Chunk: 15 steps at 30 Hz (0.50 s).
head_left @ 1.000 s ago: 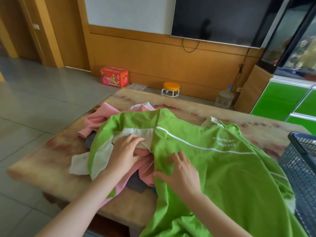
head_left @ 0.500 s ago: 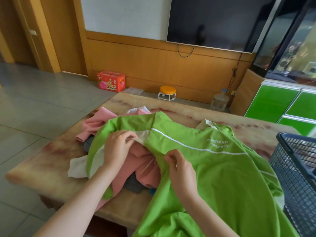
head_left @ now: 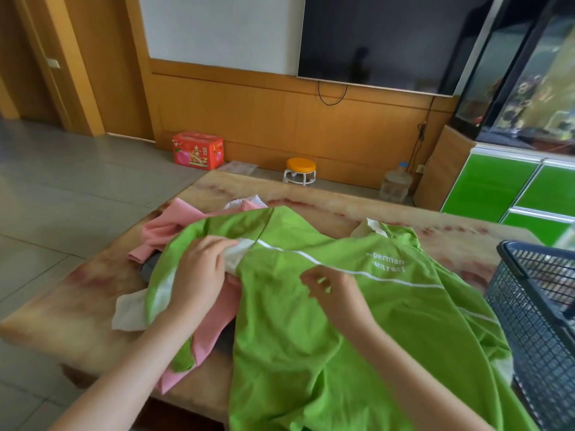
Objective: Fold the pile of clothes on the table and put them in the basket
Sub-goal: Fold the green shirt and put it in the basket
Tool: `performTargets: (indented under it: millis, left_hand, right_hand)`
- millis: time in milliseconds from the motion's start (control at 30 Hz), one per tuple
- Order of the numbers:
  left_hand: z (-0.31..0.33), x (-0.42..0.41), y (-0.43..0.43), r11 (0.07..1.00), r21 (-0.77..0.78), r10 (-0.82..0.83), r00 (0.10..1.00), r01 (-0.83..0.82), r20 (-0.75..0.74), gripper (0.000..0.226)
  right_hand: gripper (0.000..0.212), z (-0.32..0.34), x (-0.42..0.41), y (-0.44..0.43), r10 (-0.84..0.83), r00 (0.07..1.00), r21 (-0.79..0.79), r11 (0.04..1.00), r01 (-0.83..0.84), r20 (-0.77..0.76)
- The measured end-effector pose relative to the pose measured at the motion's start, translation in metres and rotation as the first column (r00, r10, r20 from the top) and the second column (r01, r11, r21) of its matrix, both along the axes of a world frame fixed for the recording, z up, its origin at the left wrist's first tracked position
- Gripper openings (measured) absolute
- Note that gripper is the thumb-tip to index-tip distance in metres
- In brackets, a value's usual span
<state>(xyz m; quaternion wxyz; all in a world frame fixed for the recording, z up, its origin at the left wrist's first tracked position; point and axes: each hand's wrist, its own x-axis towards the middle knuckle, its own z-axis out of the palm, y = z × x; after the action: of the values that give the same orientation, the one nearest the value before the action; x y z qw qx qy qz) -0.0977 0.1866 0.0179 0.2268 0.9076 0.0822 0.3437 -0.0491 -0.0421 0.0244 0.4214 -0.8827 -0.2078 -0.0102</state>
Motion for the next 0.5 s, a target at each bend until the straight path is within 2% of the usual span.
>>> performTargets:
  millis: [100, 233, 333, 433, 500]
  left_hand:
    - [0.024, 0.031, -0.022, 0.992, -0.039, -0.118, 0.993, 0.119, 0.022, 0.027]
    - [0.046, 0.086, -0.037, 0.981, -0.007, -0.192, 0.973, 0.193, -0.128, 0.031]
    - [0.049, 0.125, -0.041, 0.990, 0.023, -0.124, 0.932, 0.140, -0.341, 0.043]
    - [0.039, 0.157, -0.042, 0.992, 0.092, -0.029, 0.877, 0.083, -0.479, 0.050]
    - [0.033, 0.171, -0.040, 0.992, 0.103, -0.002, 0.838, 0.070, -0.546, 0.046]
  right_hand:
    - [0.019, 0.015, 0.058, -0.001, -0.040, 0.999, 0.023, 0.999, 0.040, -0.005]
    - [0.025, 0.013, 0.133, 0.001, -0.005, 1.000, -0.173, 0.985, 0.002, -0.017]
    - [0.035, 0.004, 0.172, 0.003, 0.002, 0.998, -0.272, 0.962, -0.019, -0.062]
    - [0.043, -0.007, 0.198, 0.008, 0.005, 0.993, -0.301, 0.953, -0.040, -0.116]
    - [0.046, -0.017, 0.211, 0.012, 0.019, 0.986, -0.348, 0.934, -0.076, -0.165]
